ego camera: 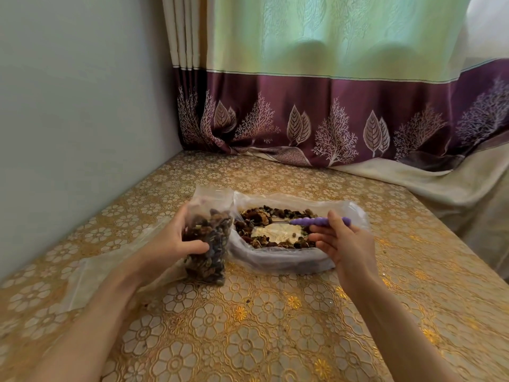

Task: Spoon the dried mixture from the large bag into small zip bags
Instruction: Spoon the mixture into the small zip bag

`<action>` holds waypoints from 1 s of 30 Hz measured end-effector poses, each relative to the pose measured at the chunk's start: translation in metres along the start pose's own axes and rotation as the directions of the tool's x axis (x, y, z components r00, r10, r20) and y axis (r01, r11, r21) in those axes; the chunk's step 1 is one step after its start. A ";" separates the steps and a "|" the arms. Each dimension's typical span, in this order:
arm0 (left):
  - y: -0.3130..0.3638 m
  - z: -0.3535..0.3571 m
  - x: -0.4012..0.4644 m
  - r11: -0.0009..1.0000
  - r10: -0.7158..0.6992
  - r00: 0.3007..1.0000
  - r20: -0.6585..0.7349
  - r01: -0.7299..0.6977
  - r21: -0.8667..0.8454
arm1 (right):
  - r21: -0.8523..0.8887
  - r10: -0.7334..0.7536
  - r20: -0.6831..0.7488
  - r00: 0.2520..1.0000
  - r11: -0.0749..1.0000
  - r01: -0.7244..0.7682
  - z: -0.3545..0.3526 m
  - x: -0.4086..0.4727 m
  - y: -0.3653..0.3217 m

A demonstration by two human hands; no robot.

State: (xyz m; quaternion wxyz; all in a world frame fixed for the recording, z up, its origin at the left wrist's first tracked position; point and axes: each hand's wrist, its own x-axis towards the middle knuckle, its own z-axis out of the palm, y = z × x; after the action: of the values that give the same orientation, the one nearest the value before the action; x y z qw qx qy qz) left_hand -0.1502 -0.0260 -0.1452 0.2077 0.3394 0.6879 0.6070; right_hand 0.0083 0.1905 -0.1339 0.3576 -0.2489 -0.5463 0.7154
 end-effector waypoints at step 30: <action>-0.009 0.015 0.009 0.994 -0.028 0.998 -0.052 0.022 -0.111 | -0.018 -0.182 0.323 0.929 0.980 0.198 0.042 -0.006 -0.052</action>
State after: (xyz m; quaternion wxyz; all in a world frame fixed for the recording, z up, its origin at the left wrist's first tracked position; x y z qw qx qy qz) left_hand -0.1477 -0.0092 -0.1558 0.2153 0.3025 0.6628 0.6502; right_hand -0.0075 0.1681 -0.0725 0.3256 -0.0847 -0.6362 0.6943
